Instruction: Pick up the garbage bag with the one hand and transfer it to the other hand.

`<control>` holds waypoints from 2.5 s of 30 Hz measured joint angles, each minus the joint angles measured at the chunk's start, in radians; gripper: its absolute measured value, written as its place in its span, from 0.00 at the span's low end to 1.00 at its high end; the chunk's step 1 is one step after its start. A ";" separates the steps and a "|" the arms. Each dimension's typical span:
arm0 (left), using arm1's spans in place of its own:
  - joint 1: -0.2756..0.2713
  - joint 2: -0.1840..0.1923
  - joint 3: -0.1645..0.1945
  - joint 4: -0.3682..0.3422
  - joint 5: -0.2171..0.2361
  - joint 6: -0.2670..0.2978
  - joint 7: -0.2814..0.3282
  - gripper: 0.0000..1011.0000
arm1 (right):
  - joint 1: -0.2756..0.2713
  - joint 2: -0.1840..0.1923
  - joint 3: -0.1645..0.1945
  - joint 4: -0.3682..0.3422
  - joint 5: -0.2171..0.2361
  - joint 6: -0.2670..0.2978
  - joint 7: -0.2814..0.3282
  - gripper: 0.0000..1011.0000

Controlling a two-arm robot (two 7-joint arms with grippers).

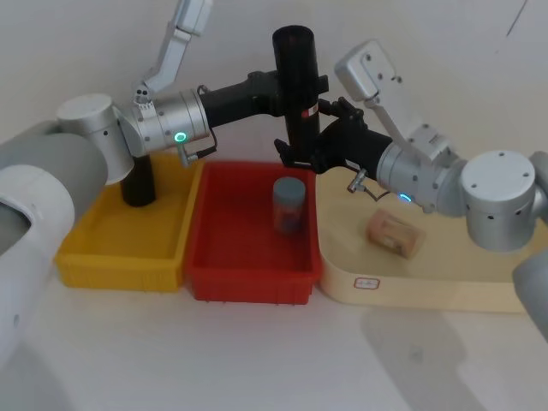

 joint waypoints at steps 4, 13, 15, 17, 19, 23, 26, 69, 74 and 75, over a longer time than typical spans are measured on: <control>0.000 0.000 0.000 0.000 0.000 0.000 0.000 0.48 | 0.007 -0.011 -0.002 0.016 -0.013 0.005 -0.017 0.99; 0.000 0.000 0.000 0.001 0.000 0.000 0.000 0.48 | 0.015 -0.036 0.007 0.048 -0.015 0.012 -0.028 0.99; 0.000 0.000 0.000 0.001 0.000 0.000 0.000 0.48 | 0.016 -0.040 0.010 0.053 -0.014 0.013 -0.028 0.99; 0.000 0.000 0.000 0.001 0.000 0.000 0.000 0.48 | 0.018 -0.044 0.012 0.059 -0.012 0.014 -0.028 0.99; 0.000 0.000 0.000 0.001 0.000 0.000 0.000 0.48 | 0.019 -0.047 0.014 0.062 -0.011 0.014 -0.028 0.99; 0.000 0.000 0.000 0.001 0.000 0.000 0.000 0.48 | 0.021 -0.054 0.017 0.071 -0.008 0.015 -0.028 0.99; 0.000 0.000 0.000 0.001 0.000 0.000 0.000 0.48 | 0.022 -0.057 0.019 0.075 -0.007 0.015 -0.027 0.99; 0.000 0.000 0.000 0.001 0.000 0.000 0.000 0.69 | 0.025 -0.068 0.024 0.090 -0.002 0.016 -0.026 0.50; 0.000 0.000 0.000 0.001 0.000 0.000 0.000 0.82 | 0.024 -0.068 0.025 0.089 -0.003 0.016 -0.026 0.50; 0.000 0.000 0.000 0.001 0.000 0.000 0.000 0.86 | 0.023 -0.068 0.026 0.088 -0.003 0.016 -0.027 0.50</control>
